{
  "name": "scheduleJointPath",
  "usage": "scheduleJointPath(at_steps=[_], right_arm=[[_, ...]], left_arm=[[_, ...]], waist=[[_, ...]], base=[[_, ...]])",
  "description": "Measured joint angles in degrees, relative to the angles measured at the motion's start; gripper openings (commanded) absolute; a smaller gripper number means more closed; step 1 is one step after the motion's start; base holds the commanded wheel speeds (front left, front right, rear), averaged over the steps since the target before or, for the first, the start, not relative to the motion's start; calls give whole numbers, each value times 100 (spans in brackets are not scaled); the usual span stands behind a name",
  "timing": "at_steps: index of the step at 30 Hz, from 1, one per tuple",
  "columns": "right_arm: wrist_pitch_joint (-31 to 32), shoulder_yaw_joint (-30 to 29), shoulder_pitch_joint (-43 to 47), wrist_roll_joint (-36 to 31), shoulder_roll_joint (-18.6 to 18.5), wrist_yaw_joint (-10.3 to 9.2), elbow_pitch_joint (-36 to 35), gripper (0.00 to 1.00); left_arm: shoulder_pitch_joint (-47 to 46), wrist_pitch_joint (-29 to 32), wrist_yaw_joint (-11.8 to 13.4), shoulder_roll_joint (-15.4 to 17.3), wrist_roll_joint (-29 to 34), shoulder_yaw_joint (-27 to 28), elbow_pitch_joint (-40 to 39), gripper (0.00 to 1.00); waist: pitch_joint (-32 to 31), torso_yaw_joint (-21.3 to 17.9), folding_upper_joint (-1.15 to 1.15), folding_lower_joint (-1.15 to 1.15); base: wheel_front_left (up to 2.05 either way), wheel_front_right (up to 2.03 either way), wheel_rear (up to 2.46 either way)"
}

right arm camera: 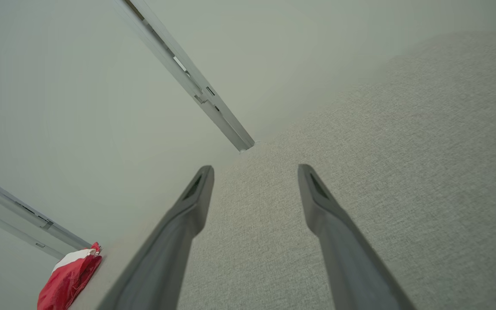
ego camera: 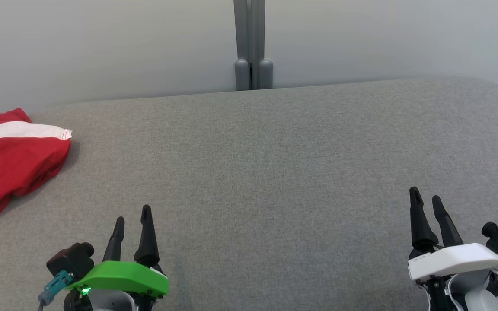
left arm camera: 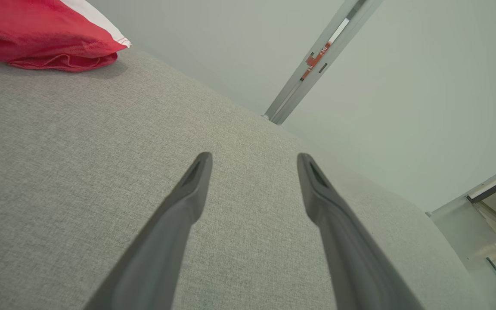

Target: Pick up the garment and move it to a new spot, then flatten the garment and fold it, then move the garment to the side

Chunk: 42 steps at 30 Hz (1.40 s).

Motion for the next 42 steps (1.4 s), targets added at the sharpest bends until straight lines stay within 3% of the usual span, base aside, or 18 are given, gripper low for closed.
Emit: scheduleJointPath(at_steps=[16,42], right_arm=[[-224,105,-3,-1222,-9,1,227,100],[-547,213,-5,-2607,-20,2,175,100]], left_arm=[[41,-227,114,5,1167,-282,179,100],[47,-539,285,18,2221,-511,358,100]], waist=[[-18,16,0,0],[-13,52,0,0]], base=[[0,0,0],[0,0,0]])
